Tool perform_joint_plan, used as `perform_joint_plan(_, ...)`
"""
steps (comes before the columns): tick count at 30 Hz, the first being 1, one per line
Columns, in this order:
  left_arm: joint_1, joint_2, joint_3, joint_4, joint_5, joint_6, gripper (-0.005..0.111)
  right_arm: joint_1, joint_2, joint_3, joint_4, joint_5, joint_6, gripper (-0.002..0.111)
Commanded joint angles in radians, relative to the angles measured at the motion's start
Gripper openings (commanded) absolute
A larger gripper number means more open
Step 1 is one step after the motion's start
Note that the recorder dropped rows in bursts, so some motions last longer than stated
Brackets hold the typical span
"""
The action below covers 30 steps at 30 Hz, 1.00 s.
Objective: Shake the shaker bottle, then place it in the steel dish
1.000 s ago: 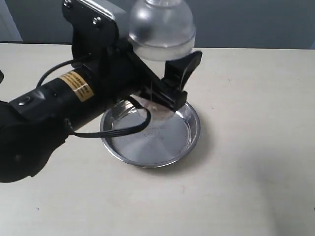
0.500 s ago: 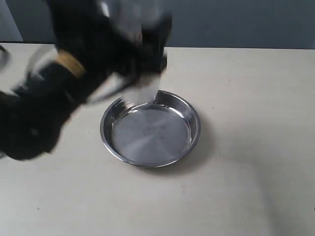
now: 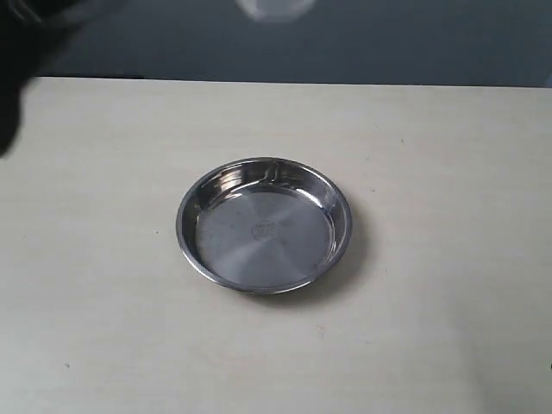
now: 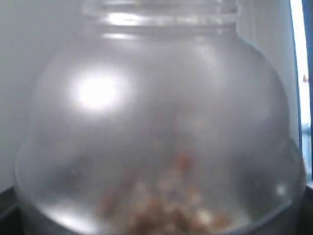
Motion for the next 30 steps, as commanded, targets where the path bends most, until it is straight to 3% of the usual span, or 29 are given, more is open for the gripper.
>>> perform_joint_plan(1, -0.001, 0.151, 0.136, -0.042, 0.085, -0.095, 0.000, 0.000, -0.004, 0.001, -0.005, -0.012, -0.001, -0.001)
perform_joint_plan(4, -0.018, 0.152, 0.161, 0.068, -0.013, -0.160, 0.000, 0.000, -0.004, 0.001, -0.005, -0.012, -0.001, -0.001)
perform_joint_plan(7, -0.023, 0.126, 0.162, 0.086, -0.132, -0.167, 0.000, 0.000, -0.004, 0.001, -0.005, -0.010, -0.001, -0.001)
perform_joint_plan(21, -0.023, 0.124, 0.165, 0.088, -0.061, -0.124, 0.000, 0.000, -0.004, 0.001, -0.005, -0.010, -0.001, -0.001)
perform_joint_plan(30, -0.023, 0.124, 0.261, 0.015, -0.216, -0.126, 0.000, 0.000, -0.004, 0.001, -0.005, -0.010, -0.001, -0.001)
